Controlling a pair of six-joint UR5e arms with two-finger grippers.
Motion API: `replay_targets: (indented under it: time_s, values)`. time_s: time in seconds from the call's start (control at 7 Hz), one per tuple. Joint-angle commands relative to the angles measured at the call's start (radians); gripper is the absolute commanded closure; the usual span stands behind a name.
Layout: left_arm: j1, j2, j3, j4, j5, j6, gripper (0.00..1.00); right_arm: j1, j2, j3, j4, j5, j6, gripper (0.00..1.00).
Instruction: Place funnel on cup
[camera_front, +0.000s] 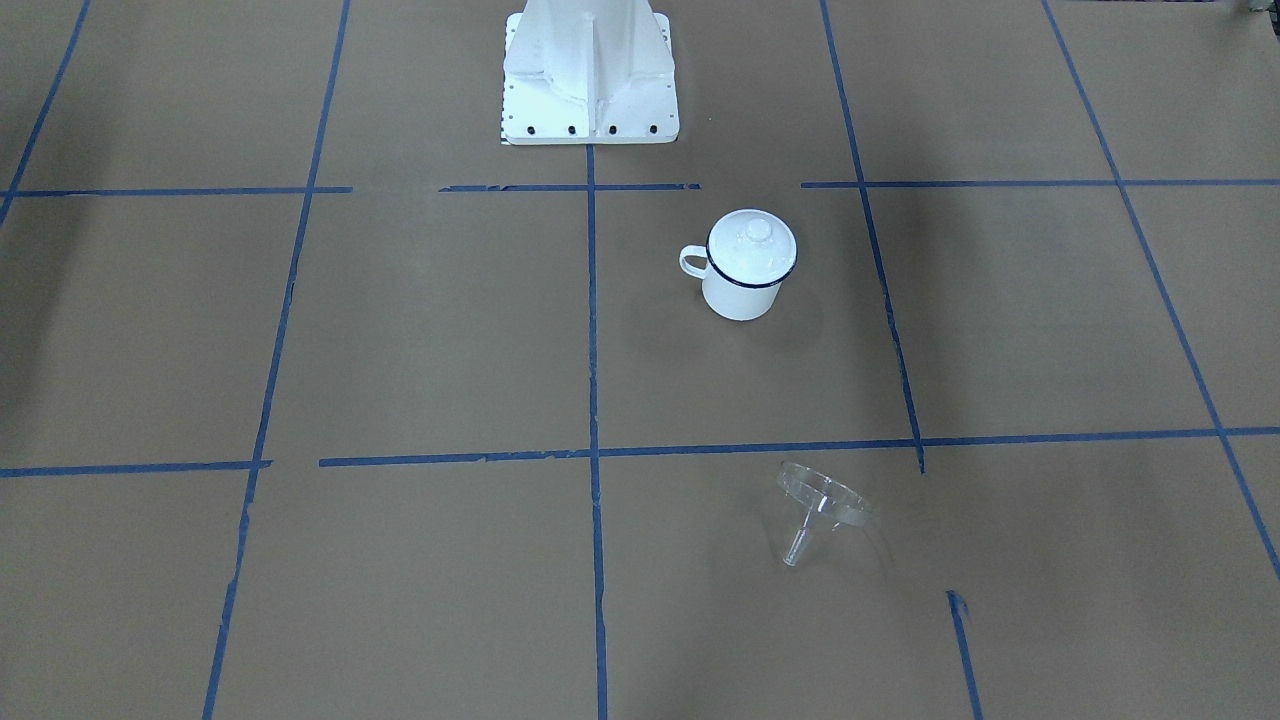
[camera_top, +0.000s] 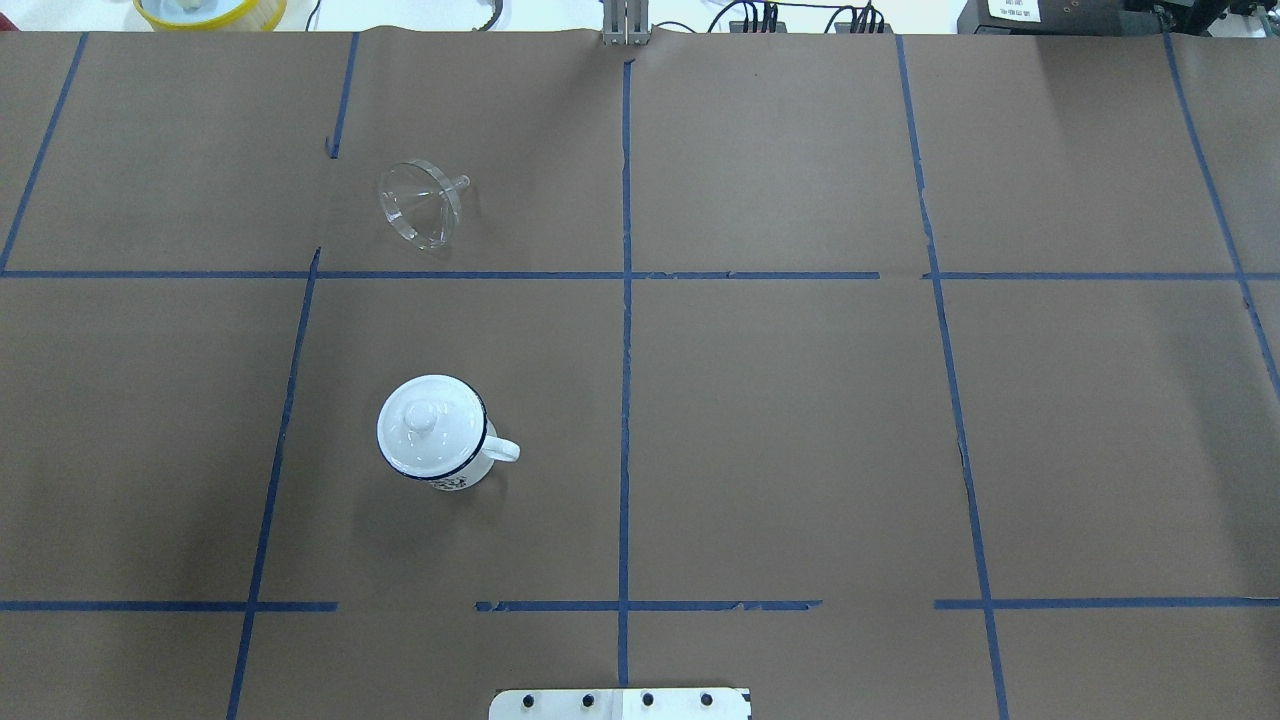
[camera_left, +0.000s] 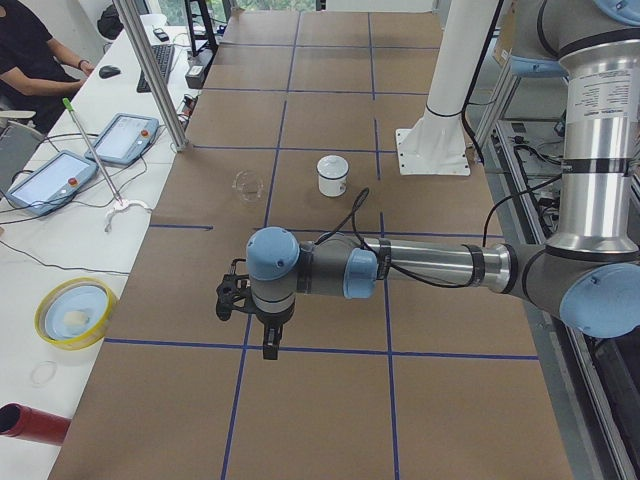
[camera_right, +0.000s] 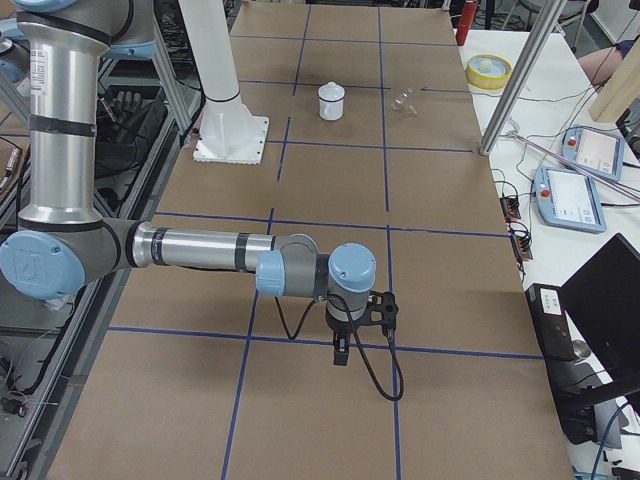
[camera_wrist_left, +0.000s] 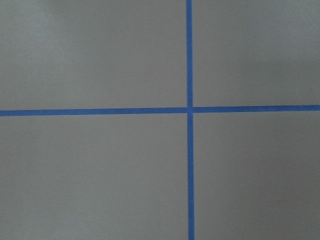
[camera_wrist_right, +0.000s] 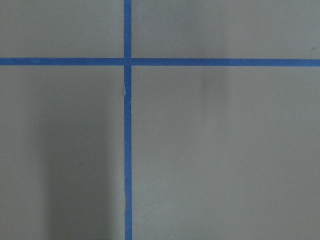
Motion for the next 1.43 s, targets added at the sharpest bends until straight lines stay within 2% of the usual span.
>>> replay_targets:
  time_s: [0.0, 0.14, 0.29, 0.57, 0.71, 0.86, 1.0, 1.29]
  values:
    - [0.178, -0.007, -0.182, -0.057, -0.001, -0.346, 0.0, 0.0, 0.0, 0.002, 0.0, 0.0, 0.0, 0.0]
    - [0.29, -0.013, -0.252, -0.059, 0.002, -0.581, 0.0, 0.0, 0.0, 0.0, 0.0, 0.0, 0.0, 0.0]
    - [0.426, -0.063, -0.321, -0.059, 0.019, -0.823, 0.0, 0.0, 0.0, 0.002, 0.0, 0.0, 0.0, 0.0]
    - [0.581, -0.248, -0.323, -0.019, 0.083, -1.109, 0.0, 0.0, 0.0, 0.002, 0.0, 0.0, 0.0, 0.0]
    - [0.72, -0.325, -0.323, 0.074, 0.149, -1.134, 0.0, 0.0, 0.0, 0.002, 0.0, 0.0, 0.0, 0.0]
    - [0.778, -0.454, -0.314, 0.192, 0.271, -1.17, 0.03, 0.0, 0.0, 0.002, 0.0, 0.0, 0.0, 0.0]
    - [0.88, -0.475, -0.308, 0.2, 0.294, -1.222, 0.04, 0.0, 0.0, 0.0, 0.0, 0.0, 0.0, 0.0]
    - [0.947, -0.495, -0.291, 0.202, 0.373, -1.274, 0.12, 0.0, 0.0, 0.002, 0.0, 0.0, 0.0, 0.0]
